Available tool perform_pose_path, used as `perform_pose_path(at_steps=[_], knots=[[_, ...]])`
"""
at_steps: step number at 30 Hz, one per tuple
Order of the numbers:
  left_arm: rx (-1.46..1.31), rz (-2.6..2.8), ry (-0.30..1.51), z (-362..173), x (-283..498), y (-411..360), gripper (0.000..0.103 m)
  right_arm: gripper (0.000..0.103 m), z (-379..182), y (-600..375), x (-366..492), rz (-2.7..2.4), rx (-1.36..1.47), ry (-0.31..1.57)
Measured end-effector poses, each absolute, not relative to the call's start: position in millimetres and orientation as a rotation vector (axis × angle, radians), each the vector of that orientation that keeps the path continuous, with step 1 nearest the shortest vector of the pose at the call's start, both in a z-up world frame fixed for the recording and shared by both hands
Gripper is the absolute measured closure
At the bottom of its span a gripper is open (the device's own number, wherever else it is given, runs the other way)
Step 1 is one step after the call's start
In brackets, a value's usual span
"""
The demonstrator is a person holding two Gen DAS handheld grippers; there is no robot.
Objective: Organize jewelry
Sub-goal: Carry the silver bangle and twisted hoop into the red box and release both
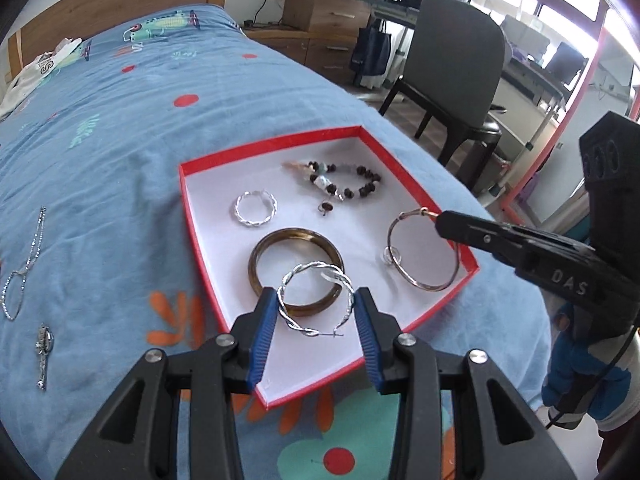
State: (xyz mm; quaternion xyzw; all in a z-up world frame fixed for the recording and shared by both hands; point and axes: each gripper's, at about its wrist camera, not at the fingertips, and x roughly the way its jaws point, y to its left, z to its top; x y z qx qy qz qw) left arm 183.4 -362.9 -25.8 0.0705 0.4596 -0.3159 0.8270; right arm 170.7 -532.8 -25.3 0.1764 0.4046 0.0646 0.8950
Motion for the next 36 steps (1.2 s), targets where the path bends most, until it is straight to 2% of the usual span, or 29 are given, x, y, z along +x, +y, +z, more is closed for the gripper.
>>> perform_pose_path(at_steps=[13,20,21,31,36], knots=[[0.195,-0.601,1.035,-66,196,-370,0.066,0.100,-39,-556,178,0.114,0.350,0.861],[0.199,-0.594,1.025,-68,195,-370,0.065,0.098,-54,-557,174,0.107,0.360,0.894],[0.195,-0.594,1.026,-68,196,-369,0.065,0.096,-54,-558,174,0.103,0.357,0.895],[0.165,-0.590,1.018,-64,193,-366,0.065,0.095,-46,-554,172,0.067,0.282,0.908],[0.157,-0.582,1.009,-58,190,-362,0.065,0.086,-39,-550,166,0.055,0.267,0.894]])
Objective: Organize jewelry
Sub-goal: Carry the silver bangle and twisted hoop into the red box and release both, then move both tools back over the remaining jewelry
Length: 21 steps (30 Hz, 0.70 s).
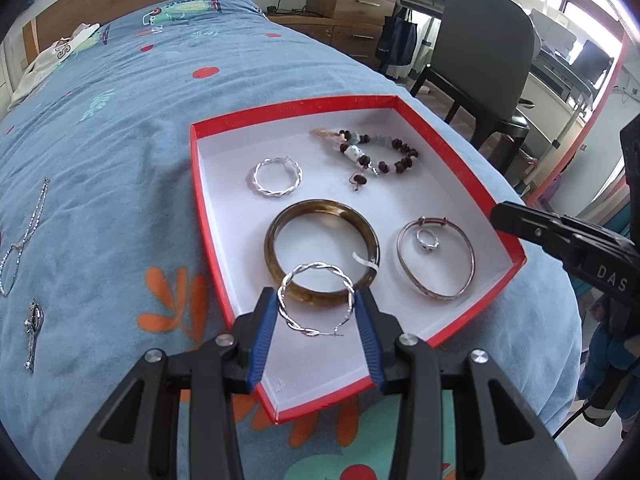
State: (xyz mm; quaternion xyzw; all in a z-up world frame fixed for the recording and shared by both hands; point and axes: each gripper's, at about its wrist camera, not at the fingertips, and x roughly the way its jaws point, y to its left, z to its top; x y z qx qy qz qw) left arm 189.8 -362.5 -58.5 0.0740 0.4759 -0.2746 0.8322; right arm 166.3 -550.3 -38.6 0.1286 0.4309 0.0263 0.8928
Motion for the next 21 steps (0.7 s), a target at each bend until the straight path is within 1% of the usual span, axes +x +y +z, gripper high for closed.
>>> perform_pose_path(at_steps=[2,4,5,6,8,21], knots=[[0.154,-0.583,1.005,-56,188,-361,0.065,0.082,-35,-548,163,0.052,0.261,0.887],[0.150,-0.582,1.000,-53,186,-360,0.064,0.081,-31,-545,160,0.051,0.255,0.883],[0.150,-0.583,0.998,-51,185,-359,0.063,0.079,-29,-544,159,0.050,0.253,0.881],[0.150,-0.582,0.997,-50,184,-359,0.062,0.073,-28,-543,158,0.047,0.251,0.880],[0.147,-0.585,0.994,-48,182,-358,0.060,0.069,-26,-541,155,0.041,0.244,0.877],[0.147,-0.578,0.940,-24,163,-340,0.060,0.067,-10,-526,141,0.033,0.227,0.861]])
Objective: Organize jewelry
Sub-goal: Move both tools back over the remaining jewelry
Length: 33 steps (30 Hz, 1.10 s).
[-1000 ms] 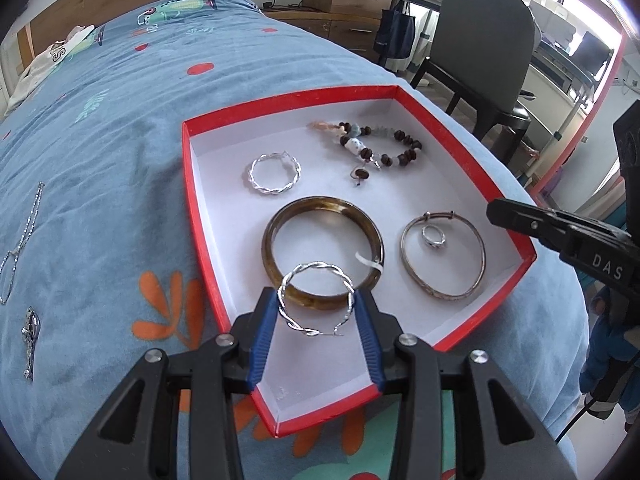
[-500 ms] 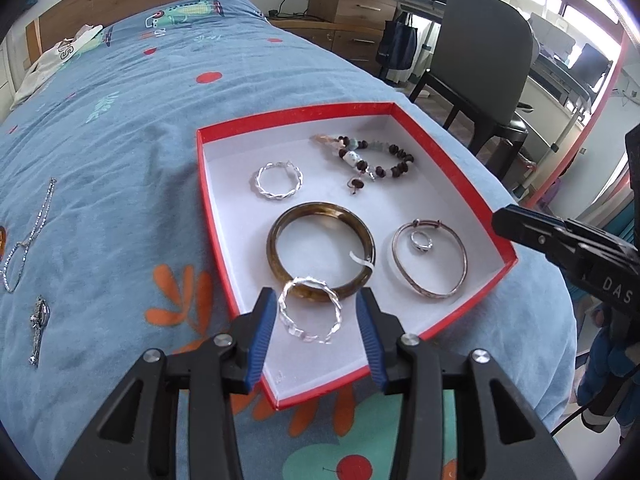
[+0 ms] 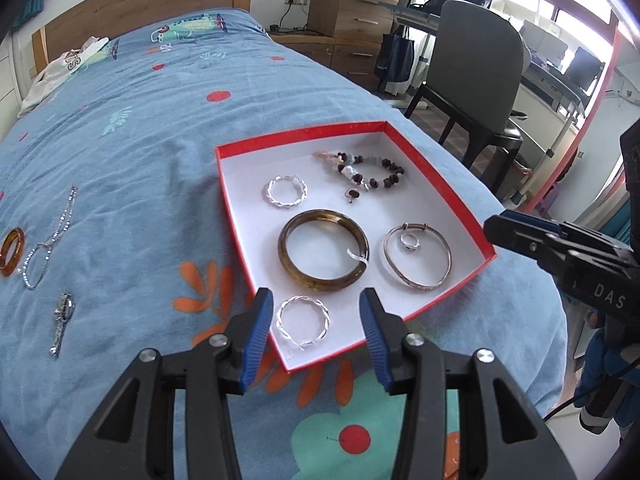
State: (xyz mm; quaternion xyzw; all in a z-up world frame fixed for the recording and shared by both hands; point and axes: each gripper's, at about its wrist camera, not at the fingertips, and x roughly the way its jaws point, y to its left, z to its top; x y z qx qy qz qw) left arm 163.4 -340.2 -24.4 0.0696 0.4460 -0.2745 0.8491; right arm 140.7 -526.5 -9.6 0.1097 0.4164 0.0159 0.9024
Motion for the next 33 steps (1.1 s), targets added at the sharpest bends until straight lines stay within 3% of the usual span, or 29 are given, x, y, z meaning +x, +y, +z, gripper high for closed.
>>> perform_pose_path(at_steps=[12,18,33], knots=[[0.138,-0.492,0.859,11,139,-289,0.060,0.060,15,-488,129,0.069,0.190,0.827],[0.132,-0.435,0.827,25,133,-255,0.054,0.057,24,-458,126,0.102,0.176,0.815],[0.053,-0.242,0.817,30,140,-104,0.054,0.056,37,-365,139,0.225,0.118,0.815]])
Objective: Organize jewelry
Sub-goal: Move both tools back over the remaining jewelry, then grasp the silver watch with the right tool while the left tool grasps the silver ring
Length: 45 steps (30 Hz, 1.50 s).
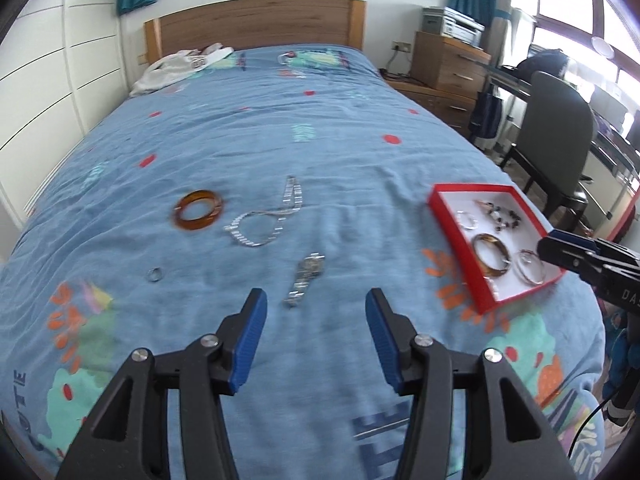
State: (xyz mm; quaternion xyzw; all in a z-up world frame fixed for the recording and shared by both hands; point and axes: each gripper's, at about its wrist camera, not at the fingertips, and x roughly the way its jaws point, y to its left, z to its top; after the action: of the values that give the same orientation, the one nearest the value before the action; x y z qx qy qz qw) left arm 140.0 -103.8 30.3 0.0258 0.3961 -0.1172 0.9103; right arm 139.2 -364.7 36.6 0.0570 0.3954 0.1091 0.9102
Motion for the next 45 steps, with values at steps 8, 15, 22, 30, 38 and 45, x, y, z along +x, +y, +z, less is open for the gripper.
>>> perform_pose_path(at_steps=[8,15,22,30,38,45], knots=[[-0.013,-0.115,0.823,24,156,-16,0.054,0.054,27,-308,161,0.293,0.107,0.846],[-0.054,-0.040,0.839,8,173,40,0.054,0.050,3,-264,185,0.342,0.108,0.894],[-0.102,-0.026,0.882,-26,197,70,0.054,0.050,-32,-228,218,0.379,0.108,0.959],[-0.097,-0.063,0.926,-62,235,63,0.054,0.050,-72,-212,248,0.388,0.138,1.031],[-0.086,-0.072,0.956,-90,270,53,0.054,0.049,-91,-204,274,0.400,0.166,1.040],[-0.084,-0.071,0.942,-98,273,54,0.065,0.048,-95,-195,282,0.419,0.169,1.026]])
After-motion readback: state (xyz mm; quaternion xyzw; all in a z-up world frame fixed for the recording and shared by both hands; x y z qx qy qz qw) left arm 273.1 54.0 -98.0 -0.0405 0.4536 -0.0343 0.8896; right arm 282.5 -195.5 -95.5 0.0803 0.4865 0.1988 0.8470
